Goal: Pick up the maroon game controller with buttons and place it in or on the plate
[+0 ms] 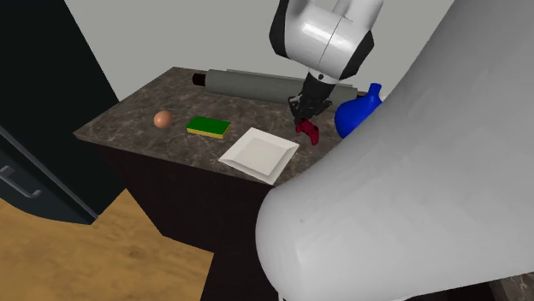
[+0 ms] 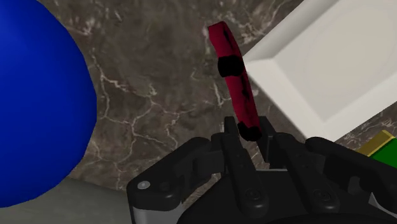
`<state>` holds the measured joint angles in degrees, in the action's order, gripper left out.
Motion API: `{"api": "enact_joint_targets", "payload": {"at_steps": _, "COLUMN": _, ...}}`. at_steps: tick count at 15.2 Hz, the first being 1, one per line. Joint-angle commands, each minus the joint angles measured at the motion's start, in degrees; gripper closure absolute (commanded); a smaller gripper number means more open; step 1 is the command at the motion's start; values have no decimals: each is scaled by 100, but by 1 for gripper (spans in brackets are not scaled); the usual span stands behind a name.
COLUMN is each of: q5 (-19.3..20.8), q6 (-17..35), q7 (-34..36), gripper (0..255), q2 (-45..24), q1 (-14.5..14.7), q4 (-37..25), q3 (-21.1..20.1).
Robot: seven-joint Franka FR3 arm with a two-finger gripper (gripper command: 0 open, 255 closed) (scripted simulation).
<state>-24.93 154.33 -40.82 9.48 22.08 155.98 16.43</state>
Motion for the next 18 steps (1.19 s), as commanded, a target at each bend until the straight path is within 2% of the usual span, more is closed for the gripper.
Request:
{"api": "enact_joint_targets", "payload": {"at_steps": 1, "q5": 260, "q6": -170, "q7": 226, "gripper": 255, "q2": 200, "q1": -95, "q4": 3, "q3": -52}}
{"api": "enact_joint_targets", "payload": {"at_steps": 8, "q5": 759, "q6": -707, "q7": 681, "gripper": 255, "q2": 684, "q1": -328, "q4": -96, "q3": -196}}
{"api": "enact_joint_targets", "payload": {"at_steps": 18, "q5": 663, "q6": -474, "q7": 2535, "gripper": 255, "q2": 1218, "q1": 276, "q4": 334, "q3": -1556}}
